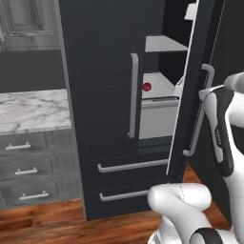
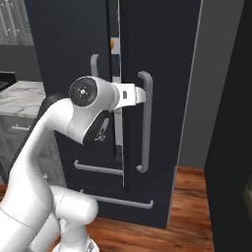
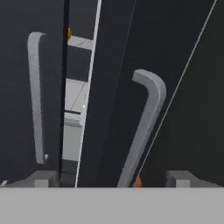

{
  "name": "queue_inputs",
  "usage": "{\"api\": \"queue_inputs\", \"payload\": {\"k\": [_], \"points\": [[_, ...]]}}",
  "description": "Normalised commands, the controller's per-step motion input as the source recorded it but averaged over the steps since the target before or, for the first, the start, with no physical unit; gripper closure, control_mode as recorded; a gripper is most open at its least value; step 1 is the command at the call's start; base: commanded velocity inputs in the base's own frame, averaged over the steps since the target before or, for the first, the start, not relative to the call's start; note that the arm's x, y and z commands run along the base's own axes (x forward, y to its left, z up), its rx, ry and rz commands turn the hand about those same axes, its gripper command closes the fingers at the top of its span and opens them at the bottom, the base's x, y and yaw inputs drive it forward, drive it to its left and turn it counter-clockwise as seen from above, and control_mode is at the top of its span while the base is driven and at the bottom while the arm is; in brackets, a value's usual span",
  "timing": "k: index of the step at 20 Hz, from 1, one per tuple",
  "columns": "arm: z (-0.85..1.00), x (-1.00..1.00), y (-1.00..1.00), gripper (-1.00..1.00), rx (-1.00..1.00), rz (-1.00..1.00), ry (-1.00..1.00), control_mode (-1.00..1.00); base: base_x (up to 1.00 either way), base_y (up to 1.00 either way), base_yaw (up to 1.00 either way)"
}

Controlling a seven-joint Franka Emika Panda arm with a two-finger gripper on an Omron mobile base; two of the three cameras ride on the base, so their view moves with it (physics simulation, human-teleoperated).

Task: Retrieve the orange and pear from the fridge and place them into the bowl on the dining table.

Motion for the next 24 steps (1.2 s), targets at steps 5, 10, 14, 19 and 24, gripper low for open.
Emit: {"api": "queue_inputs", "payload": {"k": [5,10,14,19,24], "points": [[0.2,-0.02,0.99,-1.0,-0.35,0.0,0.03,-1.0,0.0,0.0,0.0],[0.44,0.21,0.84,-1.0,-0.33,0.0,0.23,-1.0,0.0,0.0,0.0],[0.42,0.65,0.55,-1.0,-0.35,0.0,0.27,-1.0,0.0,0.0,0.0],[0.01,0.89,-0.01,-1.0,-0.23,0.03,0.12,-1.0,0.0,0.0,0.0],[-0.01,0.89,-0.53,-1.0,-0.06,0.04,0.18,-1.0,0.0,0.0,0.0]]}}
